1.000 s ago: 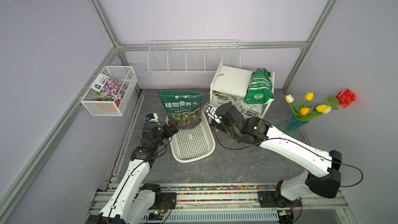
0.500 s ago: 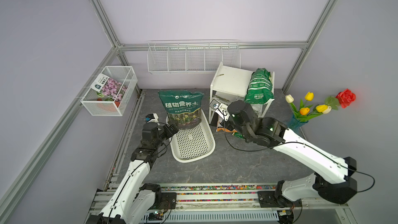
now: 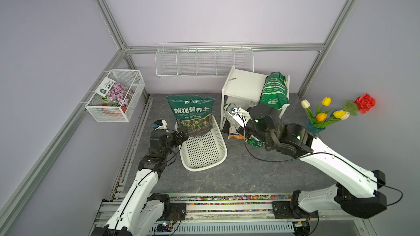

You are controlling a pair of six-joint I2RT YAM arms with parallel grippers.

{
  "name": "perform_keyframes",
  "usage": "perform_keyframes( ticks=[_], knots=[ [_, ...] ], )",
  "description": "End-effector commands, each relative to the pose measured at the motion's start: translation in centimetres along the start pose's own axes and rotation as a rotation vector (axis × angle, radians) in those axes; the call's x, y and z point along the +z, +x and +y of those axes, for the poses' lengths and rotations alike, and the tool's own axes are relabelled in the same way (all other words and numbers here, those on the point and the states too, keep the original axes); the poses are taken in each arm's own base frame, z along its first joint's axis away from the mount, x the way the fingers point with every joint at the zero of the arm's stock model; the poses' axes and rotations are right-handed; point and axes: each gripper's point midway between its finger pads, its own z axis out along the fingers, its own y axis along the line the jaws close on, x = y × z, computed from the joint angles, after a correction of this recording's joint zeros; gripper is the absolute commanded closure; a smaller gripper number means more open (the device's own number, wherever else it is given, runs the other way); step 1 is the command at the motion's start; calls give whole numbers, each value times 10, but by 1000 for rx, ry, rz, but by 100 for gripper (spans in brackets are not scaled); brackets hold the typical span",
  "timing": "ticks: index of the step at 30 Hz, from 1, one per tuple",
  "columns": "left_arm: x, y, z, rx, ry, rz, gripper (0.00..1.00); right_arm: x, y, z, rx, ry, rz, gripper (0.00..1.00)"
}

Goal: Take down the fertilizer bag from the shelf
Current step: Pick up the fertilizer bag from the shelf.

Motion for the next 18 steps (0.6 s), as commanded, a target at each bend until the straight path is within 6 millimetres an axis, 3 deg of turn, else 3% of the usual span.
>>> perform_keyframes(
  ticks=[1, 8, 18],
  knots=[
    [-1, -1, -1, 6, 10, -7, 0, -52, -68, -41, 169, 52, -299, 100],
    [2, -4, -4, 7, 17, -9, 0, -63, -74, -38, 194, 1, -328, 100],
    [0, -8, -6, 19, 10, -12, 0, -63, -93, -5, 151, -152, -355, 100]
  ],
)
